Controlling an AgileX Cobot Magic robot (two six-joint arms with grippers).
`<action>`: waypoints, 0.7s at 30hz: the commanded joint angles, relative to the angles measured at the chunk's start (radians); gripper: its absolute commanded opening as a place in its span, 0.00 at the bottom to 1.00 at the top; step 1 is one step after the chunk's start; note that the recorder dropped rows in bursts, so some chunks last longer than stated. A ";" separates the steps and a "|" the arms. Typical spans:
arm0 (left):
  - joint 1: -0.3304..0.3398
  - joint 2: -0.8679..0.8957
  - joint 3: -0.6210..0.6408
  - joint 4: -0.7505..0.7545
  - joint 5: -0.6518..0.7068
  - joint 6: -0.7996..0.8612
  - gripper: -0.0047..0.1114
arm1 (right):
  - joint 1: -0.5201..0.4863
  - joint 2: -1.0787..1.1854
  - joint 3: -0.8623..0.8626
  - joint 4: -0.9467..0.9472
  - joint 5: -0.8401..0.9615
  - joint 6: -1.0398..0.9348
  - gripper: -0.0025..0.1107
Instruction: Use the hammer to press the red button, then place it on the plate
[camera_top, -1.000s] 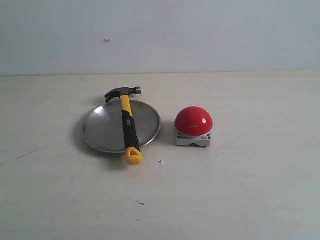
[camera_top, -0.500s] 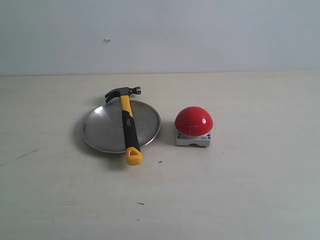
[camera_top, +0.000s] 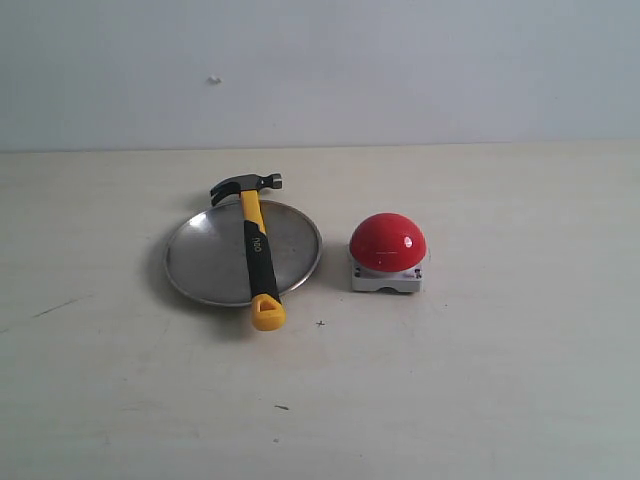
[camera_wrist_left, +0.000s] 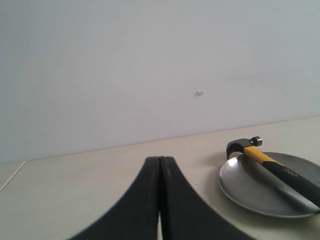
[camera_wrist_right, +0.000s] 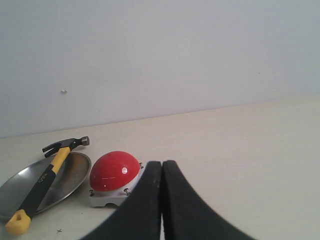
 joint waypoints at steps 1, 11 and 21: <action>0.001 -0.005 0.004 0.004 -0.013 -0.007 0.04 | -0.003 -0.005 0.005 -0.007 -0.002 -0.005 0.02; 0.001 -0.005 0.004 0.004 -0.013 -0.007 0.04 | -0.003 -0.105 0.005 -0.097 -0.006 -0.065 0.02; 0.001 -0.003 0.004 0.004 -0.013 -0.007 0.04 | -0.061 -0.134 0.005 -0.112 -0.037 -0.065 0.02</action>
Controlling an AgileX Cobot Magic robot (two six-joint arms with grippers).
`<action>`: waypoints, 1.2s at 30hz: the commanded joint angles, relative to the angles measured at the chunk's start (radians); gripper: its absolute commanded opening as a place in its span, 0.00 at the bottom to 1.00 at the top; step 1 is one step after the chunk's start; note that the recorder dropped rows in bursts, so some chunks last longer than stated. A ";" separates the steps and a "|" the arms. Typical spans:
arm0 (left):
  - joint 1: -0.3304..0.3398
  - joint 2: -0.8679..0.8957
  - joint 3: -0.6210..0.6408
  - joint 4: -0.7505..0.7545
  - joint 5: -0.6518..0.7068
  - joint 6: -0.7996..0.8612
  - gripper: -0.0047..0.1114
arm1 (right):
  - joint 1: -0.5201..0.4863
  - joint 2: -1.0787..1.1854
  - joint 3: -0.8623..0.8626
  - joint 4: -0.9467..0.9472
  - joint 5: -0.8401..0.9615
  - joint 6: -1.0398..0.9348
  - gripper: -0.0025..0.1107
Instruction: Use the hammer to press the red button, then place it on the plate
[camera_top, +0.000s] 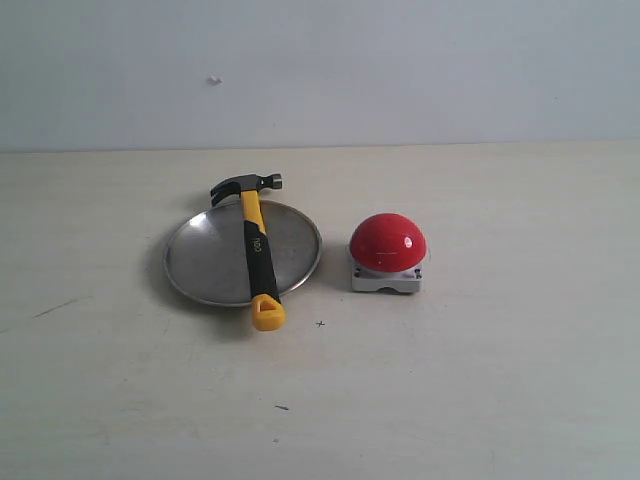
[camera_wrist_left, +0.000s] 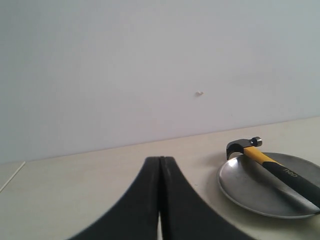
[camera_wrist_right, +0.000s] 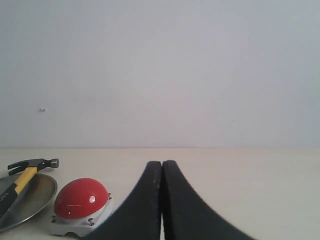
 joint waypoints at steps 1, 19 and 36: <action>0.001 -0.003 0.004 0.004 -0.012 -0.007 0.04 | -0.013 -0.006 0.005 -0.006 -0.033 -0.009 0.02; 0.001 -0.003 0.004 0.004 -0.012 -0.007 0.04 | -0.013 -0.006 0.005 -0.023 -0.074 0.019 0.02; 0.001 -0.003 0.004 0.004 -0.012 -0.007 0.04 | -0.013 -0.006 0.005 -1.042 -0.124 1.019 0.02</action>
